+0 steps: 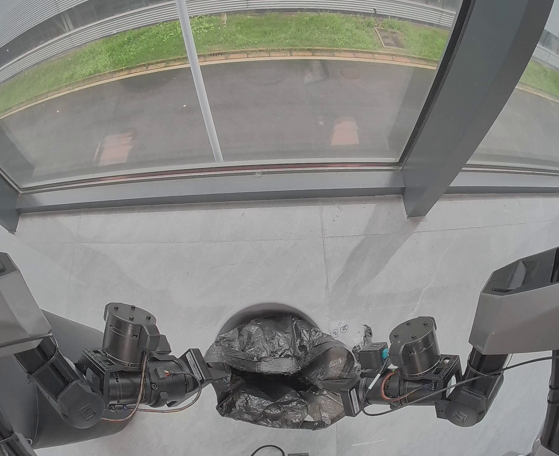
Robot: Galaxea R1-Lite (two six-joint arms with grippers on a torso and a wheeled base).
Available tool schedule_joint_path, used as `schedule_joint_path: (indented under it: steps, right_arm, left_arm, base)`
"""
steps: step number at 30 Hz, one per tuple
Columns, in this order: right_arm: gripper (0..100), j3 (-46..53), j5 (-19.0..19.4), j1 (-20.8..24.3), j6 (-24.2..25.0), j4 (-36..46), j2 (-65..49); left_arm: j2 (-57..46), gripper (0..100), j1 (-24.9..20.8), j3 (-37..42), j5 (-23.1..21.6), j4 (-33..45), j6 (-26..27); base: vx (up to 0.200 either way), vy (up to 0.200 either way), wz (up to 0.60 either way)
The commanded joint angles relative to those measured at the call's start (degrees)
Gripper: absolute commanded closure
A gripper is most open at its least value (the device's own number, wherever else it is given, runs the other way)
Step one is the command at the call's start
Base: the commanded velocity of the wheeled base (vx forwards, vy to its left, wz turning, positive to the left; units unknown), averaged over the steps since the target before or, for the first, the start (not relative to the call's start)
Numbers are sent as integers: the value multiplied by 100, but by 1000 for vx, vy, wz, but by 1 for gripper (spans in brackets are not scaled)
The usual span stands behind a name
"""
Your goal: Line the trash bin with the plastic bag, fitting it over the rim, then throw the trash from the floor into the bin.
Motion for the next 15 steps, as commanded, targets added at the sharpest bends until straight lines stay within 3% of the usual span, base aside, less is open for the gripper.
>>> schedule_joint_path:
  steps: [1, 12, 15]
  right_arm:
    - [100, 9, 2, -2, -10, 1, 39]
    - [100, 18, -7, -11, -72, 1, 74]
    - [100, 44, -7, -11, -80, 1, 66]
  left_arm:
    - [106, 100, 12, 69, 55, 0, 13]
    - [124, 100, 574, 271, -103, -88, 531]
    - [133, 100, 811, 438, -718, -430, 637]
  base:
    - [0, 0, 0]
    - [0, 0, 0]
    - [0, 0, 0]
